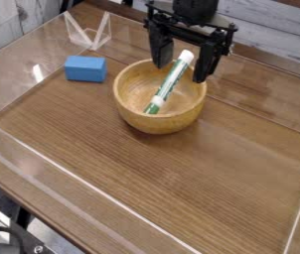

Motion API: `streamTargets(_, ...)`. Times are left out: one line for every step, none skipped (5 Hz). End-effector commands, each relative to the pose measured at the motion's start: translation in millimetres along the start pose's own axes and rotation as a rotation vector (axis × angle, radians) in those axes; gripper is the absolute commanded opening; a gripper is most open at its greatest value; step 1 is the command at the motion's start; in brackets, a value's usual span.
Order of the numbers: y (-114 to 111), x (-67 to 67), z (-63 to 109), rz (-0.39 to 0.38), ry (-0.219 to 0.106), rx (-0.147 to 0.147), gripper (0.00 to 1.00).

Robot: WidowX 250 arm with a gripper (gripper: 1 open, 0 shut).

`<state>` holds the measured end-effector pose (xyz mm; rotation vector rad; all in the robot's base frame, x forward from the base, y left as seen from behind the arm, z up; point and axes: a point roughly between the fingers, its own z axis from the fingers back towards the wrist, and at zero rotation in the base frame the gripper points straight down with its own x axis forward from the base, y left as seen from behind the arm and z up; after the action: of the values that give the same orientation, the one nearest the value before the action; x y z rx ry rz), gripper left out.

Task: Put the blue block in the brown bowl

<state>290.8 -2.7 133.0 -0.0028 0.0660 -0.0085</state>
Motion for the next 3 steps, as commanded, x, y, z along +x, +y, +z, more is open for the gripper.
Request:
streamTargets(7.0,-0.2,-2.4,-0.078,0.021,0.0,1.0)
streamTargets(25.0,4.1,3.8,-0.245,0.028,0.0,1.0)
streamTargets(47.4,4.7,5.4,-0.39,0.032,0.005,1.0)
